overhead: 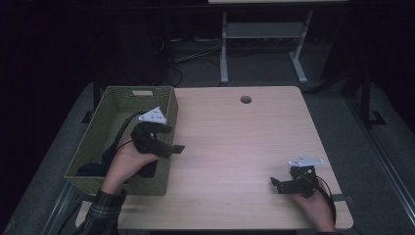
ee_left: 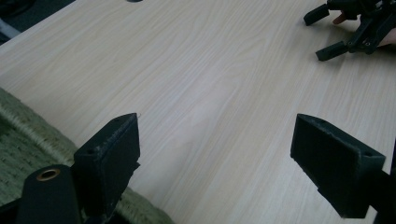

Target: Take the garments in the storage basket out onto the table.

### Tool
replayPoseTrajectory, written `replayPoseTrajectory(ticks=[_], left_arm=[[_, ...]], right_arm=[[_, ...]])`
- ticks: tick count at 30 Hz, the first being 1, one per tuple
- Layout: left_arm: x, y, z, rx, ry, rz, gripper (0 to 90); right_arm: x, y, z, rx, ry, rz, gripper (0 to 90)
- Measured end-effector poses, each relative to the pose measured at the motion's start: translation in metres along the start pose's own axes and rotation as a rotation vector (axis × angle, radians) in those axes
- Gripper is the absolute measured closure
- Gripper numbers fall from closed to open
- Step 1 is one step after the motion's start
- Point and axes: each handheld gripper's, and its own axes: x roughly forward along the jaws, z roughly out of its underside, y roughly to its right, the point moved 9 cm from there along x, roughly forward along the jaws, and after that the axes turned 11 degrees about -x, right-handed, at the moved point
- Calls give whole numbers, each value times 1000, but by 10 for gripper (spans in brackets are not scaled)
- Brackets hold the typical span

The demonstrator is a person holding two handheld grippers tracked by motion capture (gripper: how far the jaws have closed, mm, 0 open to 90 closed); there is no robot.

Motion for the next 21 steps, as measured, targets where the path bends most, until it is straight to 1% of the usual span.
replayPoseTrajectory(ticks=[1, 4, 7, 8, 10, 12, 13, 17, 20, 21], left_arm=[[-2, -2, 1, 5, -5, -5, 154], [-5, -5, 2, 1, -5, -12, 153], [-13, -13, 5, -7, -6, -34, 154], [-13, -13, 5, -7, -6, -34, 153], [-19, -19, 8, -11, -6, -45, 153], [-21, -20, 8, -13, -6, -47, 154], [-25, -23, 10, -19, -4, -51, 154], [-32, -28, 13, -30, 5, -63, 154], [-35, -31, 16, -32, 1, -69, 153], [-38, -33, 18, -33, -2, -79, 154]], right_arm=[[0, 0, 0, 0, 0, 0, 25], [0, 0, 0, 0, 0, 0, 25], [0, 0, 0, 0, 0, 0, 25], [0, 0, 0, 0, 0, 0, 25], [0, 0, 0, 0, 0, 0, 25], [0, 0, 0, 1, 0, 0, 25], [0, 0, 0, 0, 0, 0, 25], [0, 0, 0, 0, -1, -1, 25], [0, 0, 0, 0, 0, -1, 25], [0, 0, 0, 1, 1, -1, 25]])
